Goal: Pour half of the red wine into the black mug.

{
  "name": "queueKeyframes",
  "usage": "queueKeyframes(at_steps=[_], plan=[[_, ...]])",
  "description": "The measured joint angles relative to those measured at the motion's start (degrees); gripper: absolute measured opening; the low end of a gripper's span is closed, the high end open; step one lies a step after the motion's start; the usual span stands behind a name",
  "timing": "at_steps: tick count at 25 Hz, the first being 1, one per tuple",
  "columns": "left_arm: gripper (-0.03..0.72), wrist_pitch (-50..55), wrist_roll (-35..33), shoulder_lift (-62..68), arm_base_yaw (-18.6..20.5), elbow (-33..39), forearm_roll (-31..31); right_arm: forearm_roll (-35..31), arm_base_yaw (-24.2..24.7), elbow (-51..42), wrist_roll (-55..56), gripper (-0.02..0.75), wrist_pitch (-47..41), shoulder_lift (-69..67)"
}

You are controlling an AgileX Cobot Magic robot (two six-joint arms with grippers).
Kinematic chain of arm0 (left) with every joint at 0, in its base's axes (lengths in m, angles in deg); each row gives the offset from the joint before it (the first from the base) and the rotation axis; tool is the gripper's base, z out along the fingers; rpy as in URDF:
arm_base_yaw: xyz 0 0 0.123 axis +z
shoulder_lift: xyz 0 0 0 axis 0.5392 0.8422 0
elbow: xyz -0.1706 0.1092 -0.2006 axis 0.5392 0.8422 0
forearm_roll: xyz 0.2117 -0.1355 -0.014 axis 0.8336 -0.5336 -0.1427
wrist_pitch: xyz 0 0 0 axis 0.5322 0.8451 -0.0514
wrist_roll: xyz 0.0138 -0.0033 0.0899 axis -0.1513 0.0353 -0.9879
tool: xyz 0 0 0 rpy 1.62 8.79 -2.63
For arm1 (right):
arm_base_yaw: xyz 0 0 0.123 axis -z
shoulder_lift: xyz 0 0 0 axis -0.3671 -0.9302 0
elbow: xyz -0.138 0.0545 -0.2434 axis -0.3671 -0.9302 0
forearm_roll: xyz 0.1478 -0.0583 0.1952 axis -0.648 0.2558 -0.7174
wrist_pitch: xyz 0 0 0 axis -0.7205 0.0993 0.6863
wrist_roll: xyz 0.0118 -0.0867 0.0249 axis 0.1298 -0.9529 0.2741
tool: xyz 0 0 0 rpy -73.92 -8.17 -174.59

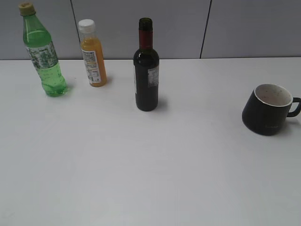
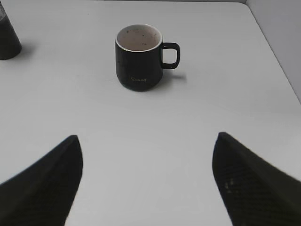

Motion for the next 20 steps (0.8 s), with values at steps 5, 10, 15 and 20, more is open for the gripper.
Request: queueKeyframes(at_steps=[5,10,15,20], plan=[[0.589,0.00,0.00,0.00,0.00,0.00,0.00,0.00,0.00,0.00,0.07,0.657,0.00,0.00],[0.589,0.00,0.00,0.00,0.00,0.00,0.00,0.00,0.00,0.00,0.03,0.657,0.00,0.00],[0.589,0.00,0.00,0.00,0.00,0.00,0.00,0.00,0.00,0.00,0.03,0.657,0.00,0.00],[0.589,0.00,0.00,0.00,0.00,0.00,0.00,0.00,0.00,0.55,0.01,0.656,1.48,0.00]])
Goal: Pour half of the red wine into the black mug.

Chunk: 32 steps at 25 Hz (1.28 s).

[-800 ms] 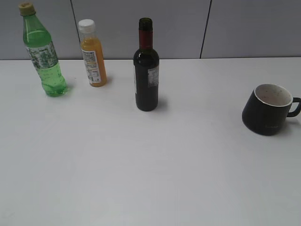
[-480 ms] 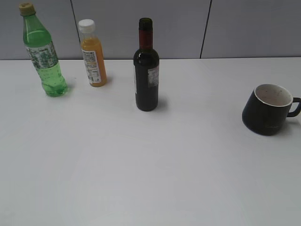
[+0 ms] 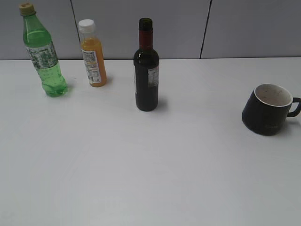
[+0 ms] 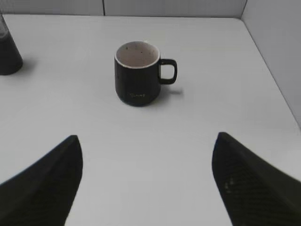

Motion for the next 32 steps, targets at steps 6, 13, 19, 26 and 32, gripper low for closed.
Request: queueKeyframes(at_steps=[6,13,19,26,32], plan=[[0.589,0.00,0.00,0.00,0.00,0.00,0.00,0.00,0.00,0.37,0.00,0.649,9.09,0.00],[0.589,0.00,0.00,0.00,0.00,0.00,0.00,-1.03,0.00,-4.61,0.00,0.648,22.16,-0.05],[0.589,0.00,0.00,0.00,0.00,0.00,0.00,-2.81,0.00,-10.52,0.00,0.648,30.82,-0.10],[0.589,-0.03,0.00,0.00,0.00,0.00,0.00,-3.02,0.00,-15.35,0.00,0.648,39.29,-1.51],[0.589,-0.03,0.00,0.00,0.00,0.00,0.00,-3.02,0.00,-15.73,0.00,0.661,48.11,-13.10]])
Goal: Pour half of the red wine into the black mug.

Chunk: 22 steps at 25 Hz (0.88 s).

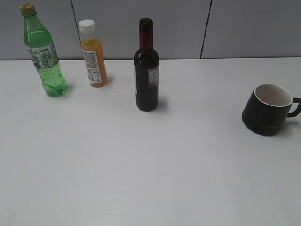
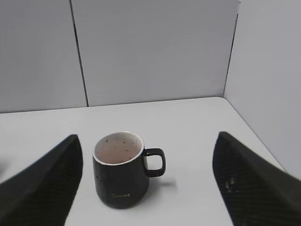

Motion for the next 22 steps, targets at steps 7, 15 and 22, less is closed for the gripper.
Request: queueKeyframes(at_steps=[7,15,22], plan=[[0.589,0.00,0.00,0.00,0.00,0.00,0.00,3.33,-3.17,-0.23,0.00,0.661,18.35,-15.60],[0.589,0.00,0.00,0.00,0.00,0.00,0.00,8.59,-9.32,-0.66,3.73,0.666,36.12,-34.41],[0.589,0.00,0.00,0.00,0.00,0.00,0.00,18.77,-9.50,-3.99,11.19,0.668,54.67,-47.38]])
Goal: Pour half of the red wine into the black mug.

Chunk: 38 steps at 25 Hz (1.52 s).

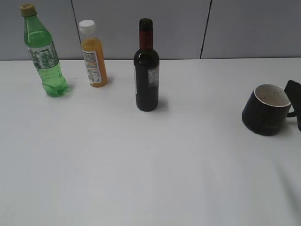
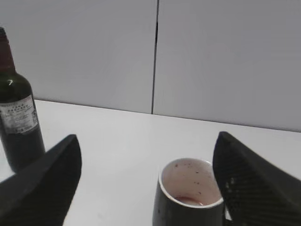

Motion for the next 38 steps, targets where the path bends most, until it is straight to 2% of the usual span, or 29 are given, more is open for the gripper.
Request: queueKeyframes(at_steps=[9,14,21,25,28,34,38], plan=[[0.589,0.00,0.00,0.00,0.00,0.00,0.00,-0.48,0.00,-5.18,0.05,0.668,12.67,-7.02],[0.589,0.00,0.00,0.00,0.00,0.00,0.00,-3.30,0.16,-5.25,-1.78,0.668,14.13,-7.23],[0.589,0.00,0.00,0.00,0.00,0.00,0.00,-0.48,2.46,-5.25,-2.07,0.669,14.99,-8.89],[0.589,0.00,0.00,0.00,0.00,0.00,0.00,-1.47,2.71,-5.19,-2.07,0.669,17.13,-13.94],[0.589,0.00,0.00,0.00,0.00,0.00,0.00,-1.48,5.57,-5.13,-2.07,0.669,18.79,-18.78],[0.589,0.00,0.00,0.00,0.00,0.00,0.00,6.34,16.75,-4.98,-2.16,0.669,18.91,-27.52],[0.589,0.00,0.00,0.00,0.00,0.00,0.00,10.44,21.36,-2.50,-2.26,0.669,18.99,-31.14]])
